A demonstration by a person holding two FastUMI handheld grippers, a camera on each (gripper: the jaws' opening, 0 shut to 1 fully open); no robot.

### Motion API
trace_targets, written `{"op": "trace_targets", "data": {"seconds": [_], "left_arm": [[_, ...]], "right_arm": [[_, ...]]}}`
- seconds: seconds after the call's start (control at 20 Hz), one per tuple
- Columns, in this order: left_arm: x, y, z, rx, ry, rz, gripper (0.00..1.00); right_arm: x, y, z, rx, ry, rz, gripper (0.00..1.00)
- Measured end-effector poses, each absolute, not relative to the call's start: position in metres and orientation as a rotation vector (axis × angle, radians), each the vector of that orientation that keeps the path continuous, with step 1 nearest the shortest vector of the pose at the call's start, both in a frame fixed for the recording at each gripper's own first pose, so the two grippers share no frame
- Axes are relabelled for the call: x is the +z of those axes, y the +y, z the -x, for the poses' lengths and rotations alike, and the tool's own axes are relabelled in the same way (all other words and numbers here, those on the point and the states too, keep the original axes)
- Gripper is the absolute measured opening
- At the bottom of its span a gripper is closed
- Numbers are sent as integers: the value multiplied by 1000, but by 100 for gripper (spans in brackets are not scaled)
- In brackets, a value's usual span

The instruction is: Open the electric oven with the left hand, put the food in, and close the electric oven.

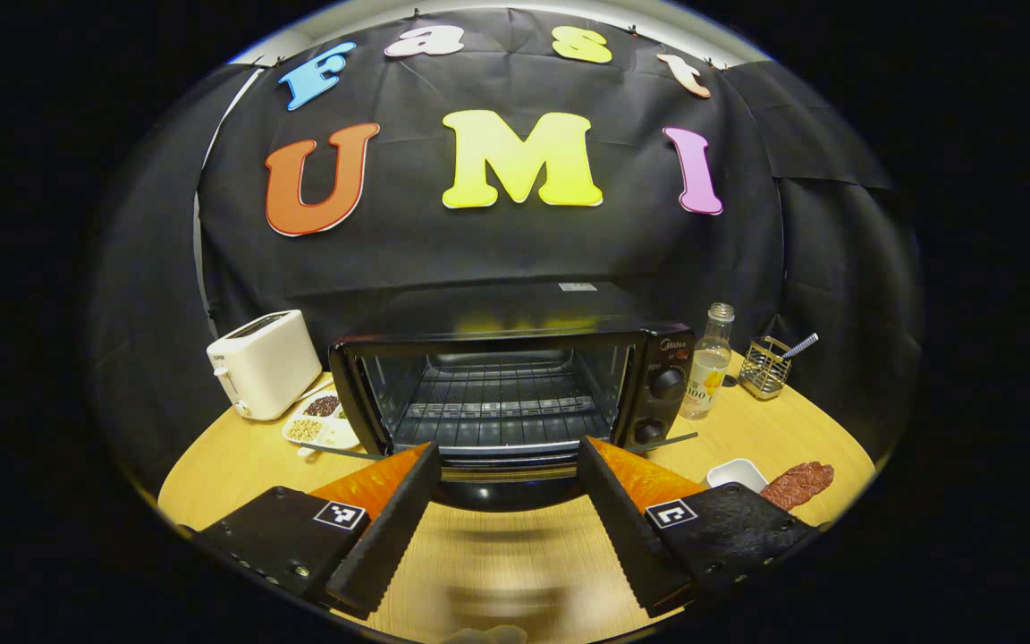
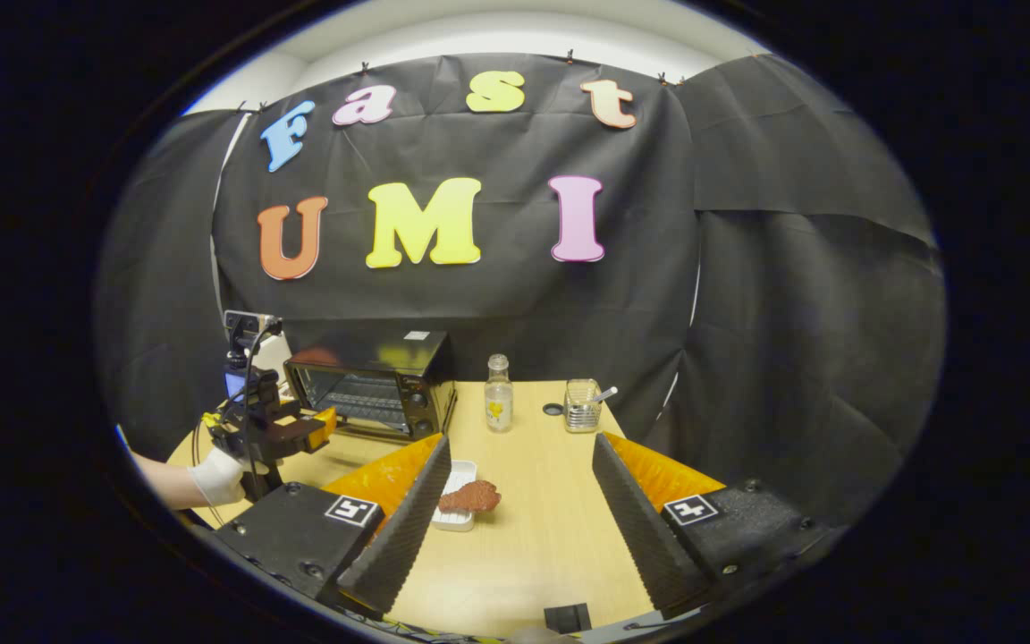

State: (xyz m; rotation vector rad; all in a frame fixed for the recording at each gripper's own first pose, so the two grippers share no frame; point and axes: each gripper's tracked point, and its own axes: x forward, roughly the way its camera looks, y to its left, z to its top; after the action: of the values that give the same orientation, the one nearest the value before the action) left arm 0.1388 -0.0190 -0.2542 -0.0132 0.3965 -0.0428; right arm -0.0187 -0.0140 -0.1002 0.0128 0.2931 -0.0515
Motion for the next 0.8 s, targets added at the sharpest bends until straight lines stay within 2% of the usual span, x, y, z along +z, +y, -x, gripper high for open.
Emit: {"op": "trace_targets", "data": {"seconds": [0.2,0.25,0.3,0.35,0.4,0.45,0.6,0.65,0.7,0.8], "left_arm": [[-272,-21,-122,-44,432,14,98],[-276,-22,-118,-44,442,14,98],[-282,-22,-113,-45,456,16,98],[-287,-22,-110,-45,469,18,98],[-295,-23,-104,-45,491,20,98],[-302,-24,-100,-45,507,23,98],[-321,-26,-88,-47,559,25,98],[-327,-26,-86,-49,580,22,98],[-332,-26,-84,-49,596,25,98],[-341,-28,-82,-46,629,41,98]], "right_arm": [[-106,-15,22,-50,307,-7,100],[-108,-16,24,-49,309,-7,97],[-108,-16,25,-52,312,-5,100],[-111,-17,26,-53,316,-5,97],[-113,-18,28,-55,320,-6,100],[-114,-20,29,-59,323,-8,97],[-118,-23,32,-65,332,-12,100],[-120,-23,33,-66,335,-10,97],[-121,-24,33,-67,336,-8,100],[-126,-22,34,-64,346,-7,96]]}}
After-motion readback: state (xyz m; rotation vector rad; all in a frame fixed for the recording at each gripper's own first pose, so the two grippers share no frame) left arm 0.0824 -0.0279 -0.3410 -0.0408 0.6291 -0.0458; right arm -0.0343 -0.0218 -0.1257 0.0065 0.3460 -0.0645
